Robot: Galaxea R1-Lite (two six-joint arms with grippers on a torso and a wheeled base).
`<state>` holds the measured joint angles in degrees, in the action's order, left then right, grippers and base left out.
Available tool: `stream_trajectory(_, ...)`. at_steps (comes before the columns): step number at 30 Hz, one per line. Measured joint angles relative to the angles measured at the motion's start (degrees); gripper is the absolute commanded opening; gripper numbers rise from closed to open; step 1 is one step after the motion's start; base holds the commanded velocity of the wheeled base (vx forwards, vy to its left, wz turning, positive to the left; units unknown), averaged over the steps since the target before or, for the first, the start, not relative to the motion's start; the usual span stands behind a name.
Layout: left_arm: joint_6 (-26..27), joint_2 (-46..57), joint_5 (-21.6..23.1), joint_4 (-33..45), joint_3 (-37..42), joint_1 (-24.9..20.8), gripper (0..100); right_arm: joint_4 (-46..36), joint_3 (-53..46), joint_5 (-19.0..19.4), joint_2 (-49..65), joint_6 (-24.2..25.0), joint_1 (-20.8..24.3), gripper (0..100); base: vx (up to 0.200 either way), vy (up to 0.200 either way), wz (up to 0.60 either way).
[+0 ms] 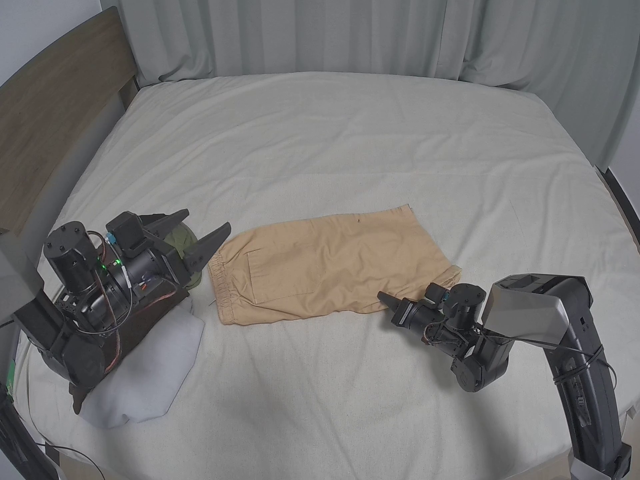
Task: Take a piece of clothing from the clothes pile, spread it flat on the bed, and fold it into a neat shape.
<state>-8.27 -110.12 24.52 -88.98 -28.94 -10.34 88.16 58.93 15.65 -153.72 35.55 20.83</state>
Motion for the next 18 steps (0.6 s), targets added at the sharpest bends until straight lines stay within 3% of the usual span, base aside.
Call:
stream_trajectory(10,0.66,-0.22,1.67,0.0,1.77,0.32,100,0.33,-1.02,-0.2,0.09,0.24,-0.05,0,0.0,0.0,0.0)
stream_trajectory(18,0.33,-0.93,1.69,0.05,1.63,0.41,100,0.3,-8.19,-0.16,3.25,0.15,-0.02,0,0.0,0.0,0.0)
